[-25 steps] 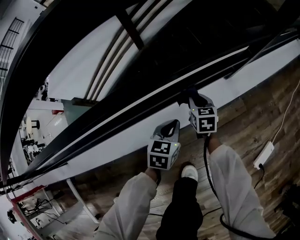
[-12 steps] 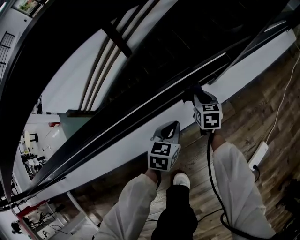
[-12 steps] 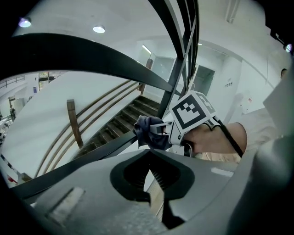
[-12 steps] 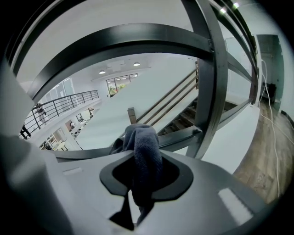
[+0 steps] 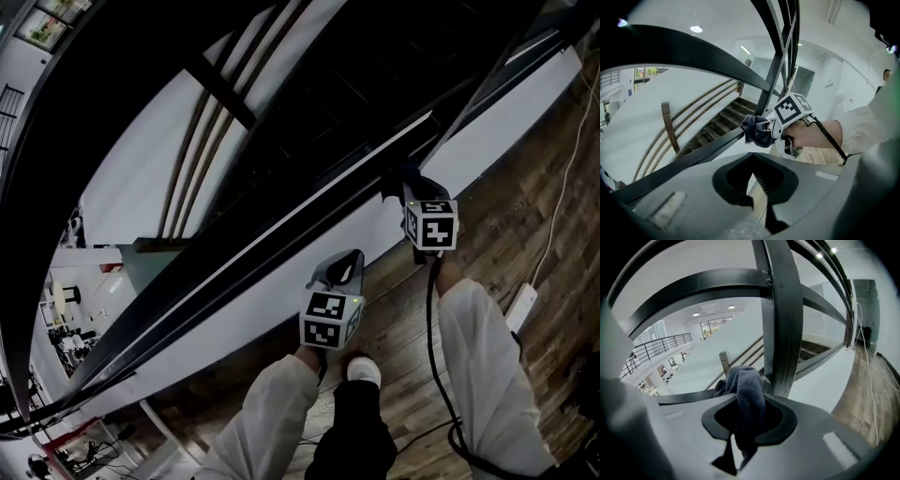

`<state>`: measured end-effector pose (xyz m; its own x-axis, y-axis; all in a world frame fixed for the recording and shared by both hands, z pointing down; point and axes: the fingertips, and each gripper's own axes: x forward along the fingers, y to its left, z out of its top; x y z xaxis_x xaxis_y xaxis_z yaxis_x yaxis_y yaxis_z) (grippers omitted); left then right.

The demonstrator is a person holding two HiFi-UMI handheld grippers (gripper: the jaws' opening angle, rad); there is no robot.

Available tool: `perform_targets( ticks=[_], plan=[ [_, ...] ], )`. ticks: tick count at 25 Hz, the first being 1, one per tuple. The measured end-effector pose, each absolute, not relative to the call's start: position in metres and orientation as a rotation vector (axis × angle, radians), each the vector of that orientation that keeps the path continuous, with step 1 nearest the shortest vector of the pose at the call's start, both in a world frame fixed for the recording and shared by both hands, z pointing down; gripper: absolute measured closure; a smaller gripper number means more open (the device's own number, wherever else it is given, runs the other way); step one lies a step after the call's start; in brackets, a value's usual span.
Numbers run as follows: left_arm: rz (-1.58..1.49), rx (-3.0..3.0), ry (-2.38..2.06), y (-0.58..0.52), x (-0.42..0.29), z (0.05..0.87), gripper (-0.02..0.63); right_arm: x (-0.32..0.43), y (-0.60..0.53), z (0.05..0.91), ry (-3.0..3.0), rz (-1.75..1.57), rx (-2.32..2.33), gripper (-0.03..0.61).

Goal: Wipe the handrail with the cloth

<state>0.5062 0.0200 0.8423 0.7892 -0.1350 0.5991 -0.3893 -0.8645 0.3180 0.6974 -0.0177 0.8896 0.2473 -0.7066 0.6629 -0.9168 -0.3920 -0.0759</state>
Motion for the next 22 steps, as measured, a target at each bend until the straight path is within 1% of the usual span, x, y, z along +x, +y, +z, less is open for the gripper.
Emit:
perform_targets(
  ticks=[5, 10, 17, 22],
  plan=[
    [0.808, 2.549, -0.397, 0.02, 0.5, 0.839, 0.61, 0.698, -0.014, 0.889, -1.477, 0.898, 2.198, 0.505],
    [0.805, 2.532, -0.422, 0.015, 0.478, 0.826, 0.61, 0.684, -0.011, 0.873, -1.461, 0.892, 2.196, 0.505],
    [0.797, 2.489, -0.459, 0.019, 0.431, 0.79, 0.61, 0.645, 0.003, 0.826, -1.449, 0.885, 2.128, 0.505],
    [0.802, 2.475, -0.506, 0.011, 0.392, 0.758, 0.609, 0.599, 0.002, 0.784, -1.48, 0.889, 2.085, 0.505]
  ],
)
